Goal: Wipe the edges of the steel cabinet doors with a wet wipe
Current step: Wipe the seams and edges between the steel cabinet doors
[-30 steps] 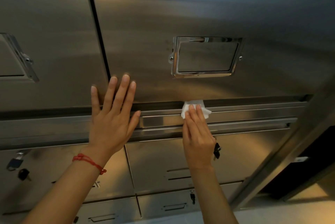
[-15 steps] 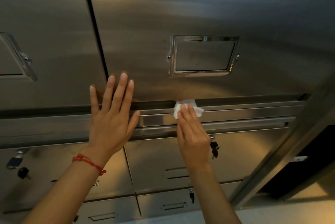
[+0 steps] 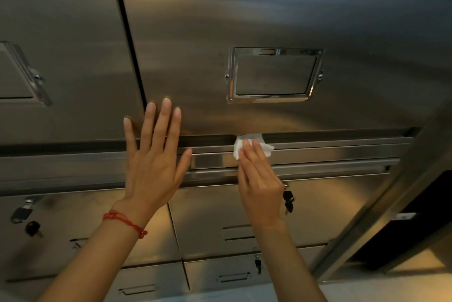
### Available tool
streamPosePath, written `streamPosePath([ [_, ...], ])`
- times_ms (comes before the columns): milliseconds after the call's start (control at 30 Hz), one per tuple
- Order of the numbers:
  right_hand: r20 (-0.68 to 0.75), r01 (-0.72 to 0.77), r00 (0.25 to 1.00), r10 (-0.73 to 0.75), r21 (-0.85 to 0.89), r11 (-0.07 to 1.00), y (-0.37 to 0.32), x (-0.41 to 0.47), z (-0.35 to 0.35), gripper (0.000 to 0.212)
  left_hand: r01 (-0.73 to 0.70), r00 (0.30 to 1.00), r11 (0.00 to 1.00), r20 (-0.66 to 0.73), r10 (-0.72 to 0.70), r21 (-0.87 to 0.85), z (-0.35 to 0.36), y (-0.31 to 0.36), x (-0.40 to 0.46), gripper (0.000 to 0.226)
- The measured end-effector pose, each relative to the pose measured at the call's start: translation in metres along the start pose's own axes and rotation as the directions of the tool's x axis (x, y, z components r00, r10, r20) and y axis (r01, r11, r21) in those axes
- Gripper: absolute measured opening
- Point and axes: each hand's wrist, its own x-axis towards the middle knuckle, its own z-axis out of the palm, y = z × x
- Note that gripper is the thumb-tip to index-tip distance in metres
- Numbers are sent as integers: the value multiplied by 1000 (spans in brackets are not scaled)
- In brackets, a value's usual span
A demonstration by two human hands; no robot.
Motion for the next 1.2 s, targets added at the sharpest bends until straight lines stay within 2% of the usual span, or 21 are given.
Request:
streamPosePath([
  [100,48,62,997,-61,-9,998,7,2,-4,27,49,999,996,2,-49,-68,0,10,-1,66],
  [300,-8,1,1000,-1,-23,1000,19,-1,-9,28,67,998,986,24,-65,-154,1,27,-16,63],
  [467,-27,-9,1000,9,-5,1000,18,-2,-6,26,18,998,987,68,-7,-163,6,46,-42,61],
  [567,-35,-11,999,11,-8,1000,16,-2,-4,26,-19,989,988,141,40,-150,12,57,-59,57],
  [767,-43,-4,999,3,-14,1000,17,-5,0,25,13,965,992,260,20,-127,28,72,-72,62],
  [933,-30,62,998,-63,-39,997,30,-6,-2,23,19,952,993,307,17,-114,34,72,-76,67],
  [1133,-80,-48,996,46,-21,999,19,-10,3,24,-13,947,994,318,47,-107,41,66,-78,67],
  [1200,-90,-41,995,40,-9,999,9,-9,8,23,-17,950,993,309,54,-120,42,65,-78,67],
])
